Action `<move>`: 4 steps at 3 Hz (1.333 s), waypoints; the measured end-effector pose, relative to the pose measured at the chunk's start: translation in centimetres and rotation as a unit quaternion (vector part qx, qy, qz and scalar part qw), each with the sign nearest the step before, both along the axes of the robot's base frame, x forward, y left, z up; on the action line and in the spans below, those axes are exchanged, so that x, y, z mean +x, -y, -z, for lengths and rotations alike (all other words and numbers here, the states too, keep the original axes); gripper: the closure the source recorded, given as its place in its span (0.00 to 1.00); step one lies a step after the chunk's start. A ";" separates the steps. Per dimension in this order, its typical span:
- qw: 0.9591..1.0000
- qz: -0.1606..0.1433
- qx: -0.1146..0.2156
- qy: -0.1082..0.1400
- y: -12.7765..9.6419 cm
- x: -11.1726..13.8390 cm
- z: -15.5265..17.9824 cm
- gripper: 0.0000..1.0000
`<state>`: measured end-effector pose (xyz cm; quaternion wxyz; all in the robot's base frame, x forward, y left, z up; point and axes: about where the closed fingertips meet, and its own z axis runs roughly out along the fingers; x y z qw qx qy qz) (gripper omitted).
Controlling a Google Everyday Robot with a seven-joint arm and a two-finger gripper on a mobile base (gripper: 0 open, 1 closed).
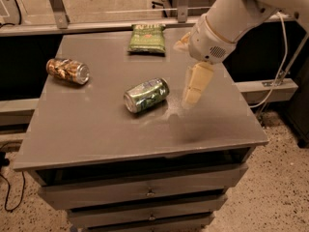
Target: Pick green can
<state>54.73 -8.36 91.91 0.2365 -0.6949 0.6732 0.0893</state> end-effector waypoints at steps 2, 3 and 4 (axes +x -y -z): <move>0.999 -0.040 0.035 -0.002 -6.1 1.9 4.1 0.00; 0.999 -0.040 0.026 -0.004 -7.6 2.1 6.4 0.12; 0.999 -0.035 0.012 -0.009 -8.4 2.2 8.1 0.30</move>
Offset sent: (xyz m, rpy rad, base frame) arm 0.0266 0.0911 -0.0725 0.0793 0.0042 0.0976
